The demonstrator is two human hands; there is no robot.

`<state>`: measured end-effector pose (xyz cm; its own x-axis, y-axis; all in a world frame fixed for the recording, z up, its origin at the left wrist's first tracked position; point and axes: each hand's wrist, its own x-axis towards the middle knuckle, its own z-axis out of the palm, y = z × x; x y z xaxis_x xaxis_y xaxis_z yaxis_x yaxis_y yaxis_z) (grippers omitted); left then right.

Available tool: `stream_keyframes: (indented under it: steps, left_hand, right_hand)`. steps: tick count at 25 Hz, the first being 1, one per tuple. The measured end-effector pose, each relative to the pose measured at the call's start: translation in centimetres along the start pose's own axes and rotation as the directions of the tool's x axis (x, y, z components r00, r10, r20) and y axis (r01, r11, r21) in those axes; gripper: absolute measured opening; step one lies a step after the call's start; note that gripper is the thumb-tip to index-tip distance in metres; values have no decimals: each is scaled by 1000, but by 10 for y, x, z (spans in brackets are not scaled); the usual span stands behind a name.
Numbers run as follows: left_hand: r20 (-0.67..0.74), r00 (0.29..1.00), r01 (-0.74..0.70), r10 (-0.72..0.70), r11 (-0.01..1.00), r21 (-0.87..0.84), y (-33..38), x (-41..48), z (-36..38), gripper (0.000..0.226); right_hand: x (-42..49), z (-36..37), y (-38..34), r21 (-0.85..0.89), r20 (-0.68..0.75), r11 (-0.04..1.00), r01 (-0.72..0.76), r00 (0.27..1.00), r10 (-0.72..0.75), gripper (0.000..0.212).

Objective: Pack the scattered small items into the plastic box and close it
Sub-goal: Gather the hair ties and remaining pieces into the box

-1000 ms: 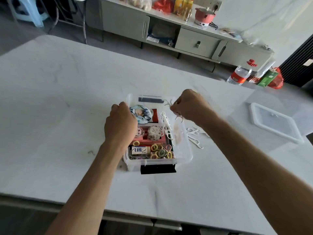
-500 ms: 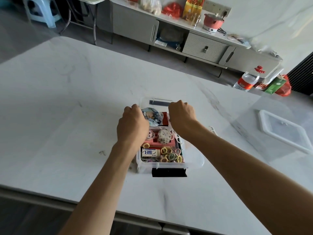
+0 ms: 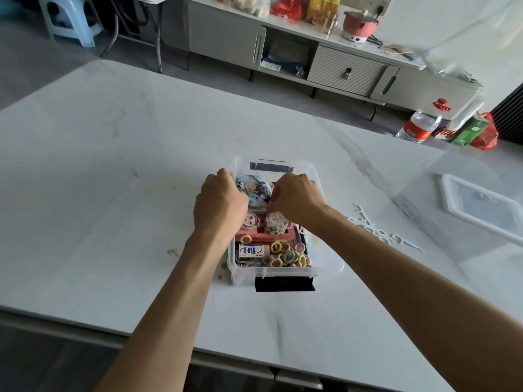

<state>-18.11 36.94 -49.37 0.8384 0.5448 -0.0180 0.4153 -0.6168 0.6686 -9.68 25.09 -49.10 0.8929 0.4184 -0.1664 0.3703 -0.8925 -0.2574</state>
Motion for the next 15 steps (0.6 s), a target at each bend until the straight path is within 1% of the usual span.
stream_keyframes:
  steps: [2,4,5,7,9,11,15]
  left_hand:
    - [5,1000,-5,5,1000,-4,0,-1,0,33]
    - [4,1000,-8,8,1000,-4,-1,0,-1,33]
    - [3,1000,-8,8,1000,-1,-1,0,-1,33]
    - [8,1000,-9,9,1000,7,0,0,-1,34]
    - [11,1000,-10,10,1000,14,0,-1,0,34]
    - [8,1000,-7,7,1000,20,0,0,0,33]
    - [2,1000,-5,5,999,39,0,1,1,32]
  right_hand:
    - [1,-4,0,25,2,1000,-15,1000,15,8]
    - [2,-8,2,13,-58,1000,-11,998,11,10]
    - [2,-10,4,-26,-78,1000,10,997,-12,12]
    - [1,-12,8,-106,-63,992,72,995,-79,17]
    - [-2,-11,12,-108,-23,985,132,991,-135,20]
    - [-7,-10,14,-116,-15,977,177,984,-180,28]
    - [-11,-6,16,-282,-27,927,247,964,-265,21]
